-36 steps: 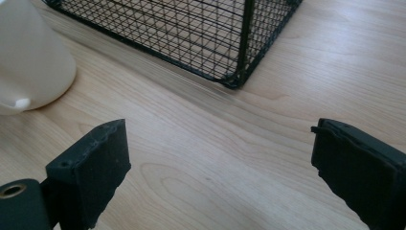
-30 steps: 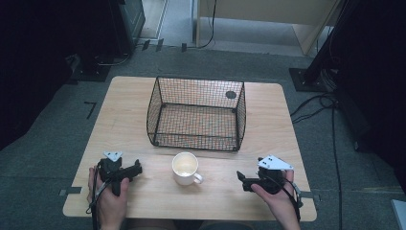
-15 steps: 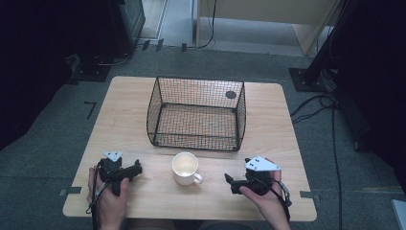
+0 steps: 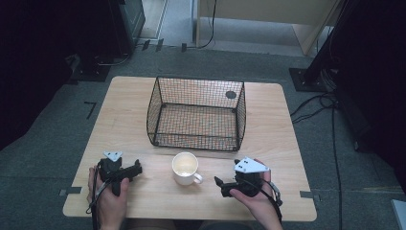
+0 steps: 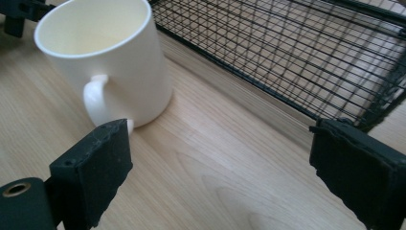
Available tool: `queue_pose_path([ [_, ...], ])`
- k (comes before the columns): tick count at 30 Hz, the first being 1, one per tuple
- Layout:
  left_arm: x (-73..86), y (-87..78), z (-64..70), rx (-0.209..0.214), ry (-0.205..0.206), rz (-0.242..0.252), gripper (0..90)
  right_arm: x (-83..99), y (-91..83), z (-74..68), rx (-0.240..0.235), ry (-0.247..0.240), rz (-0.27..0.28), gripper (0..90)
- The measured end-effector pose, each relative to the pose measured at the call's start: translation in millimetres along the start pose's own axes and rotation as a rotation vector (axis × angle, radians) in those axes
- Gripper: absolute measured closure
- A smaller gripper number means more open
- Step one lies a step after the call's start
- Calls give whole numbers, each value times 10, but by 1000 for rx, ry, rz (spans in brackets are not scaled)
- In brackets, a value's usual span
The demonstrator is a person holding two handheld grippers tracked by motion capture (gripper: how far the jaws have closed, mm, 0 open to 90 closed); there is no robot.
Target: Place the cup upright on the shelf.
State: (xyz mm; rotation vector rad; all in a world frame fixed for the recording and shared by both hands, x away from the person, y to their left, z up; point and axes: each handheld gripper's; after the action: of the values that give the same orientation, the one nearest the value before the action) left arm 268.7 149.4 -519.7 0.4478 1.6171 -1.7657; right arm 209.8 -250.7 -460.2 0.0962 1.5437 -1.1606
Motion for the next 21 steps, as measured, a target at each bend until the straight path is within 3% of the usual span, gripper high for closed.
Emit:
queue_pose_path([
  [16, 0, 0, 1, 0, -1, 0, 0, -131, 106, -212, -73, -26, 21, 73],
  [21, 0, 0, 1, 0, -1, 0, 0, -166, 138, -269, -83, -33, 32, 114],
])
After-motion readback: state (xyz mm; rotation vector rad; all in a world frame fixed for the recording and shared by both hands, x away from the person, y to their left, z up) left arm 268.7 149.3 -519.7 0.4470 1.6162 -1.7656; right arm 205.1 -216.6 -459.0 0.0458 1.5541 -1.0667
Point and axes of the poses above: each handheld gripper's, and its own axes: y roughly forward along the jaws, x roughly out of its underside, z roughly to its right, and after that the axes turned 15 degrees about -y, right-handed
